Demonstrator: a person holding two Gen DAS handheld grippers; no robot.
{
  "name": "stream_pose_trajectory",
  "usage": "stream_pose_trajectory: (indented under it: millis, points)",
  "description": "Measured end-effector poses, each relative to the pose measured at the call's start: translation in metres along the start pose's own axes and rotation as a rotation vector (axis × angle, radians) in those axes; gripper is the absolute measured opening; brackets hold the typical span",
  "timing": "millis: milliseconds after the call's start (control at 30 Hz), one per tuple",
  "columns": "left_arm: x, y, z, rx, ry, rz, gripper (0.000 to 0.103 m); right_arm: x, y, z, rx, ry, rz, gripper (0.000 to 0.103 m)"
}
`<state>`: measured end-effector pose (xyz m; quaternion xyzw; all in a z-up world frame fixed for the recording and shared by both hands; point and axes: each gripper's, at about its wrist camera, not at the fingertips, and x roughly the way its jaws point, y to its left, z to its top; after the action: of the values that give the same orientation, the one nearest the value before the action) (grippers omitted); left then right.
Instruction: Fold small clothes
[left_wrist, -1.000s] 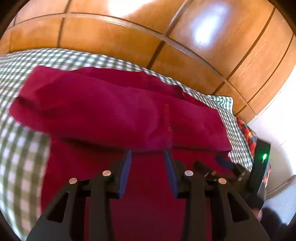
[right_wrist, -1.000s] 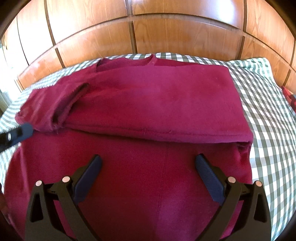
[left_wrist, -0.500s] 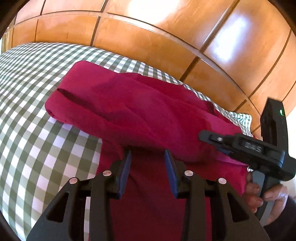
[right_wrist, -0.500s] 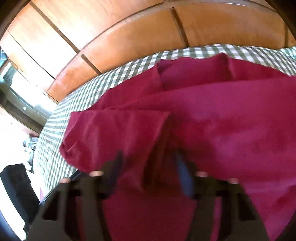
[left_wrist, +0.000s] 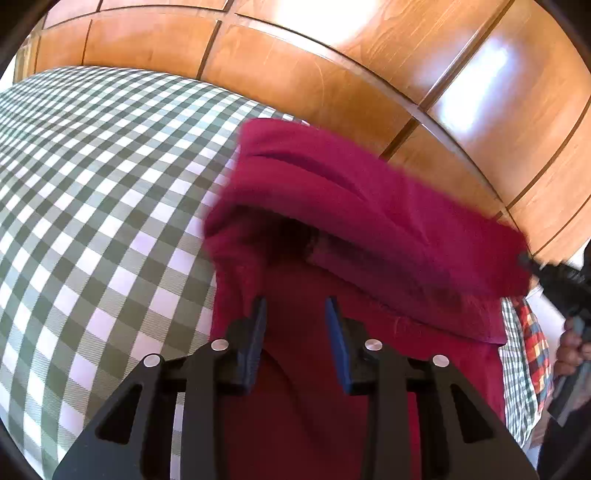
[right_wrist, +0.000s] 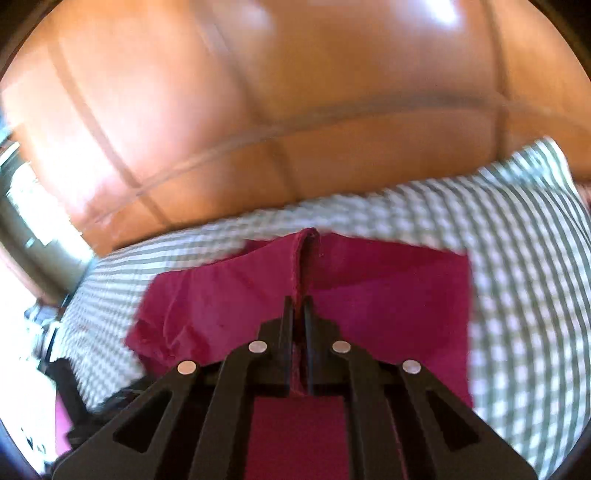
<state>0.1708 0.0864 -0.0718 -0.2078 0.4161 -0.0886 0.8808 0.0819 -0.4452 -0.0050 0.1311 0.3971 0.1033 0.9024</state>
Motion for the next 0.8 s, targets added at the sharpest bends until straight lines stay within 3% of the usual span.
stream_pose_trajectory:
  millis: [67,167,333,533,600,633,667,733,800]
  points:
    - [-0.001,0.000,-0.001,0.008,0.001,0.012,0.033,0.011,-0.024,-0.005,0.055,0.033,-0.025,0.005]
    - [-0.001,0.003,-0.003,0.010,0.014,0.044,0.022,0.026,-0.047,-0.020,0.105,0.072,-0.067,0.005]
    - [-0.010,0.002,-0.007,0.027,0.026,0.052,0.022,0.031,-0.061,-0.030,0.122,0.081,-0.067,0.005]
    - [-0.049,0.003,0.001,0.002,-0.042,-0.023,0.022,0.018,-0.062,-0.032,0.130,0.072,-0.033,0.005]
    - [-0.047,0.002,0.008,-0.017,-0.025,-0.057,0.023,0.012,-0.063,-0.029,0.149,0.080,-0.007,0.005]
    - [-0.039,0.005,0.012,-0.082,0.022,-0.122,0.023,0.014,-0.066,-0.028,0.160,0.086,0.013,0.009]
    - [-0.035,0.007,0.014,-0.120,0.043,-0.153,0.024,0.013,-0.068,-0.029,0.169,0.089,0.024,0.009]
    - [-0.028,0.007,0.018,-0.177,0.026,-0.162,0.028,0.012,-0.071,-0.032,0.175,0.090,0.026,0.024]
    - [-0.023,0.007,0.021,-0.228,0.019,-0.168,0.045,0.011,-0.073,-0.035,0.187,0.093,0.037,0.023]
